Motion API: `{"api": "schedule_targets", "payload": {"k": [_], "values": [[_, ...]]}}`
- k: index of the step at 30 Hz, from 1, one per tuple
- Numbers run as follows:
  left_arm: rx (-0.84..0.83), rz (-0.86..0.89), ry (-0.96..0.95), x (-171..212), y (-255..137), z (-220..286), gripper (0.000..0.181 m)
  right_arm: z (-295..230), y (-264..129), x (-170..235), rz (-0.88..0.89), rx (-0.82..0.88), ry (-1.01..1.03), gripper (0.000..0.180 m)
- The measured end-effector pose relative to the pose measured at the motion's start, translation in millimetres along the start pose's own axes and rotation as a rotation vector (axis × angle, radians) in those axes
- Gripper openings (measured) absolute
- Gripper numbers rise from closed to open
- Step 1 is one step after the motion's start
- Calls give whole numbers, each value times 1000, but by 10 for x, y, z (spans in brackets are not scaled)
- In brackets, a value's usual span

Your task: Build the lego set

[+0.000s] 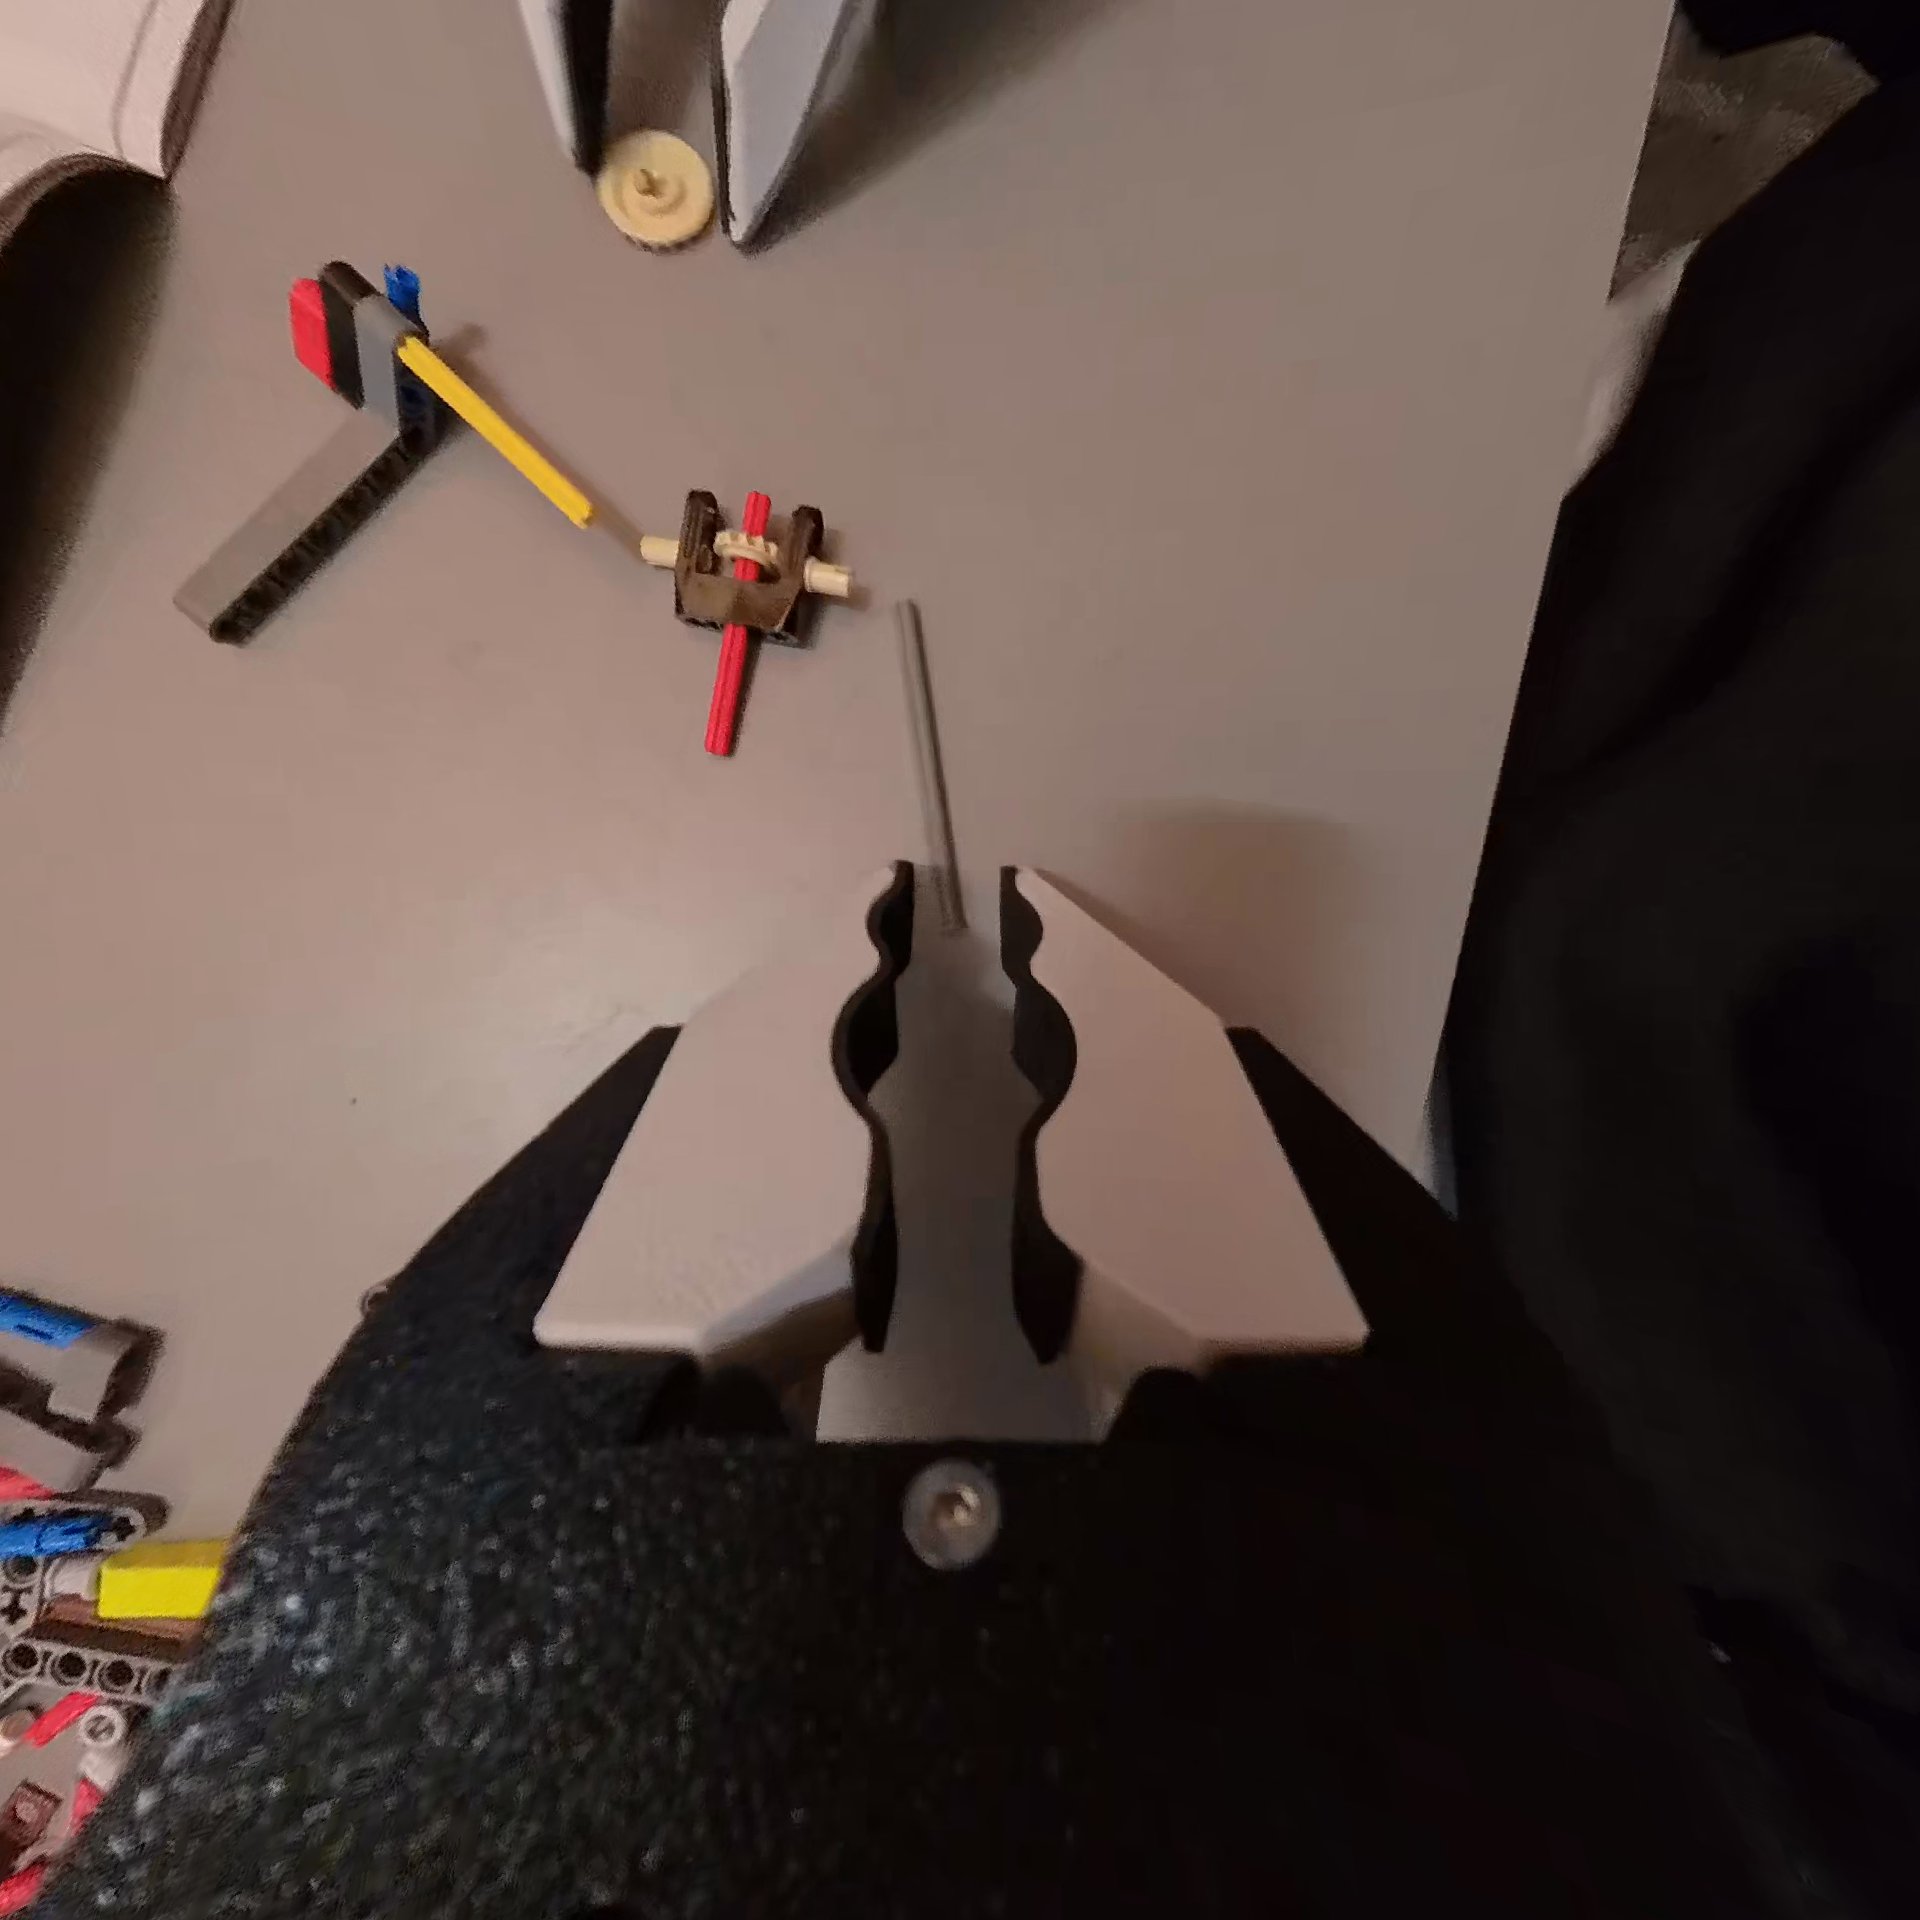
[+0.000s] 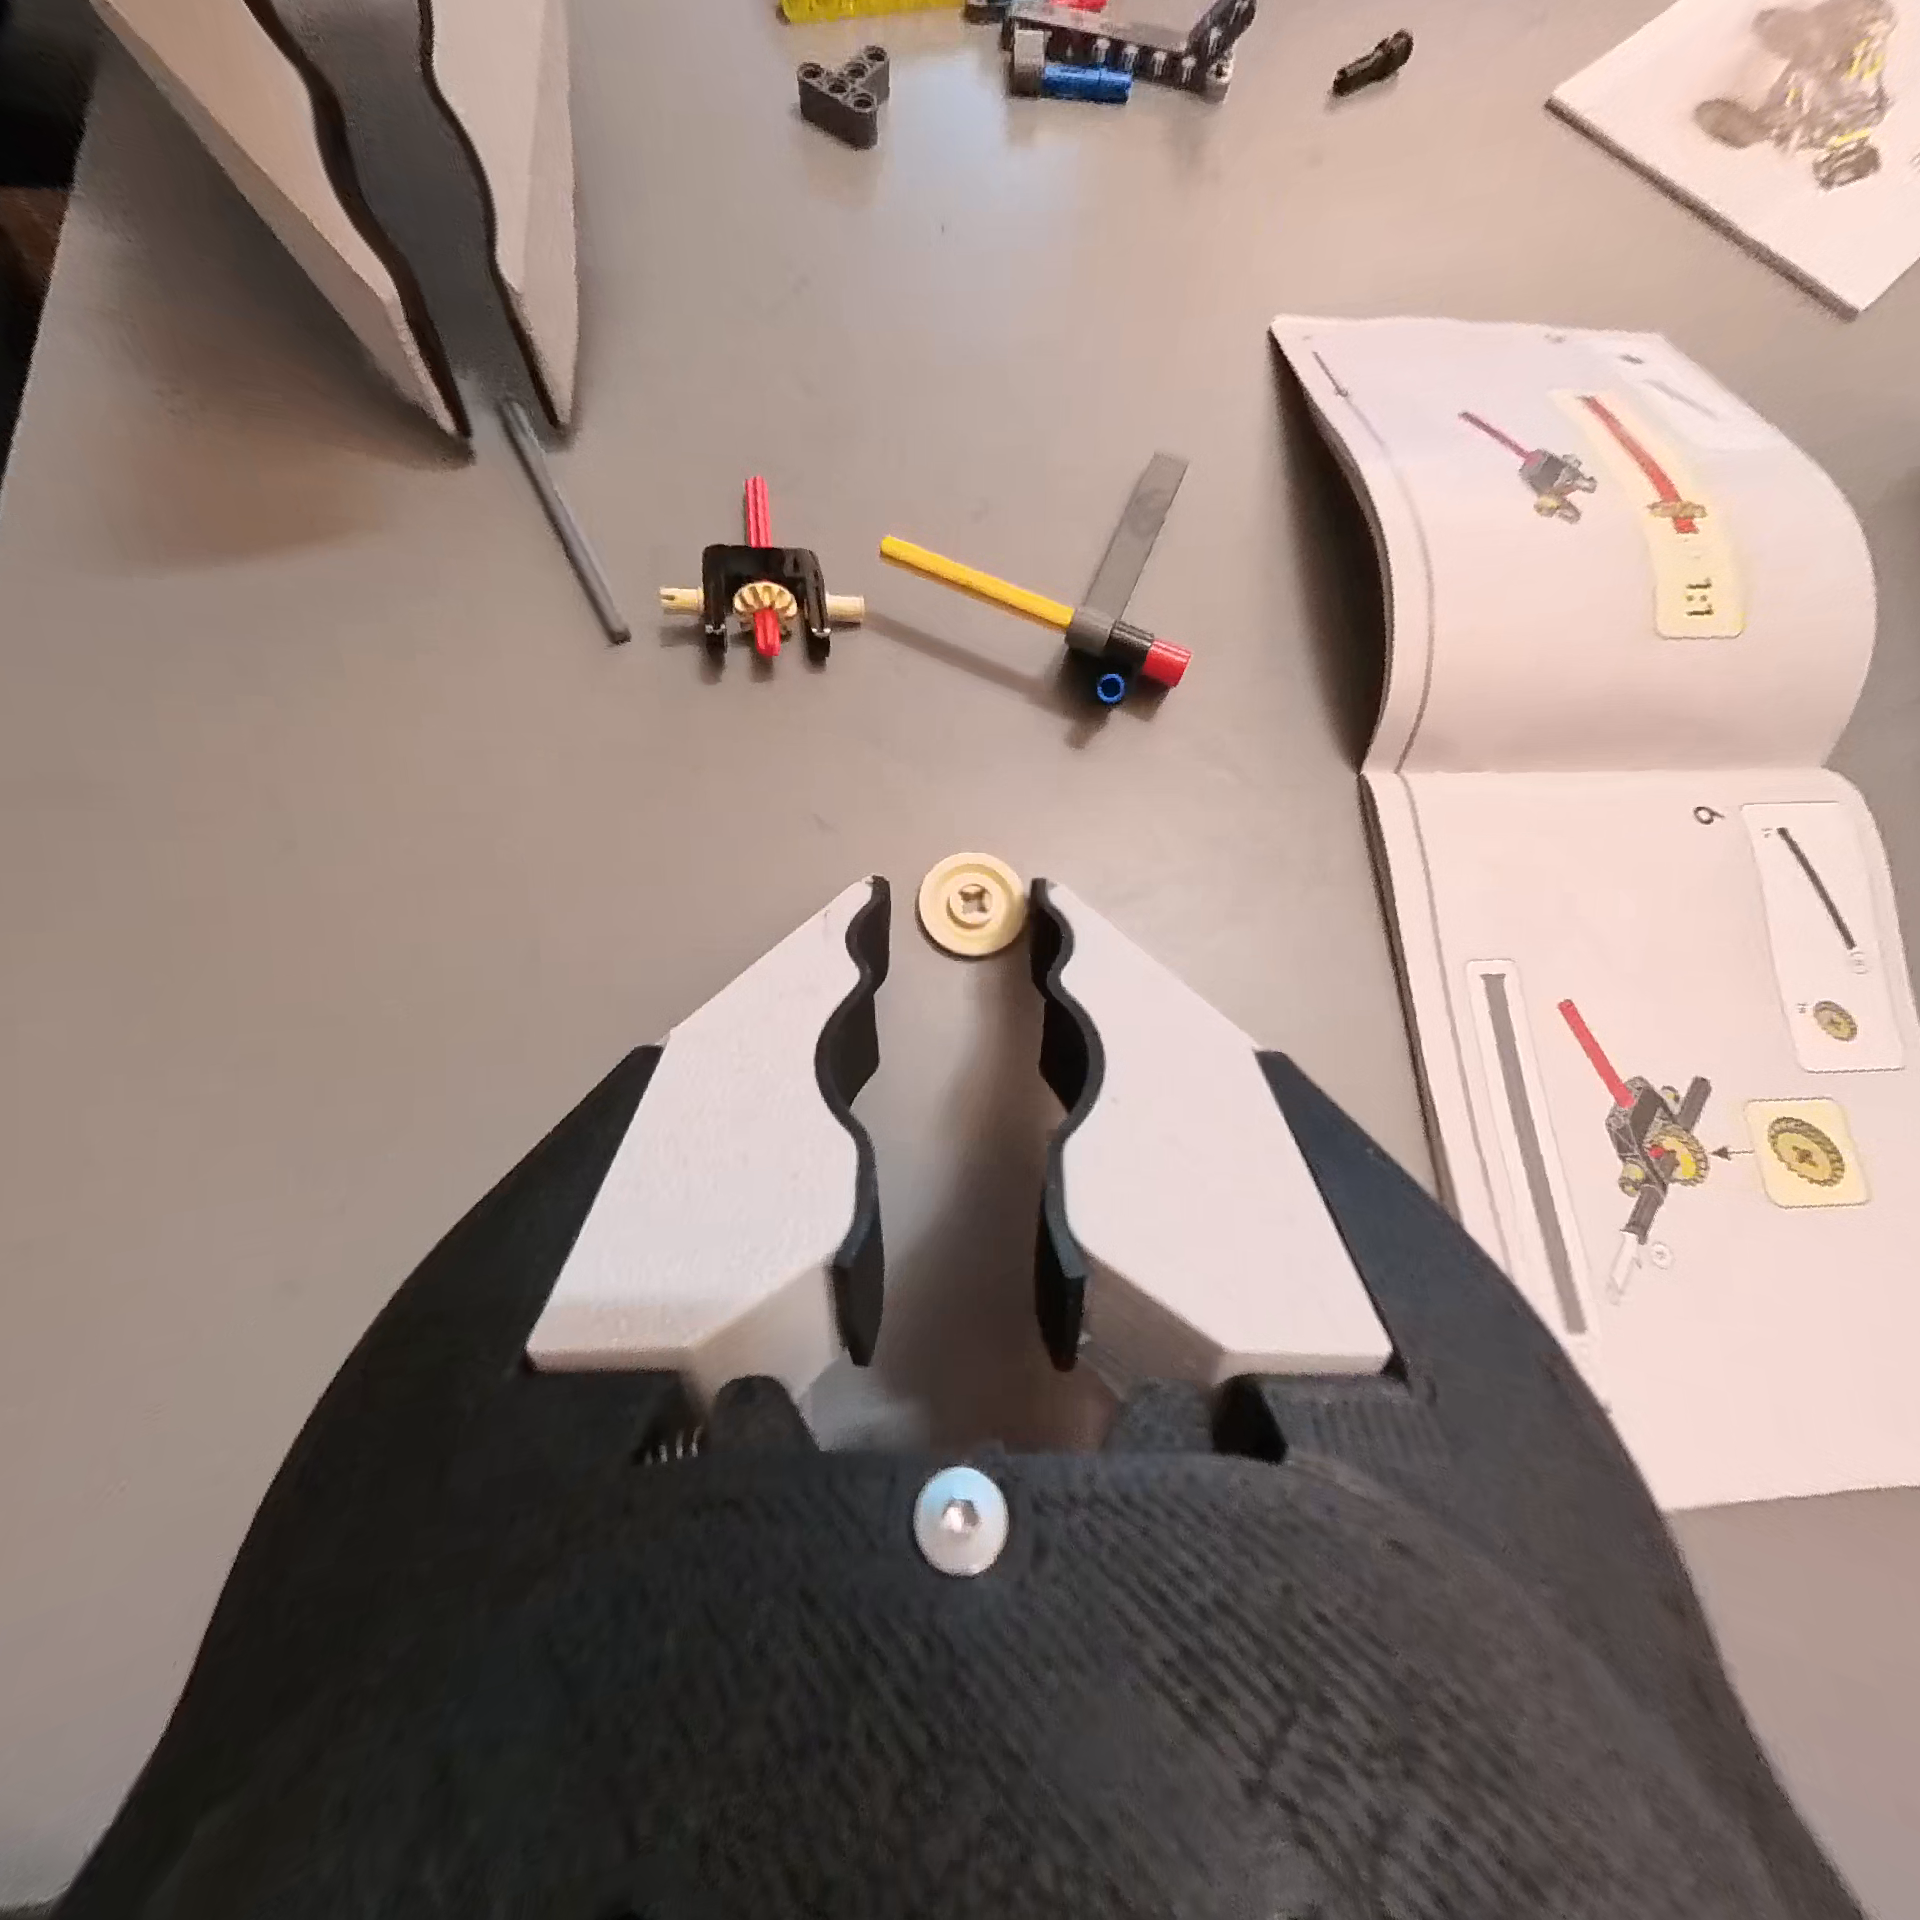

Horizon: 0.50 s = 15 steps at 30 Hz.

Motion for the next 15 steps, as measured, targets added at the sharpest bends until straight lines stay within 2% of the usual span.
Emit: {"api": "schedule_targets", "payload": {"k": [2,8,15], "values": [[-11,-2,3,-41,21,18,15,-17,-5,15,4,-13,23,19],[-50,-64,14,-113,85,53,8,-91,-30,39,8,37,42,19],[-40,-26,-6,-97,95,41,1,-245,-50,58,20,176,-14,19]]}}
Point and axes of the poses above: each gripper's, where its closed fingertips meet, y out along the fingers, x out of its underside, z = x × y across the jaws, the point moved 10 cm from there along -y, back along the fingers, and after that the axes turned 6 degrees about y, right-handed, at the moved point
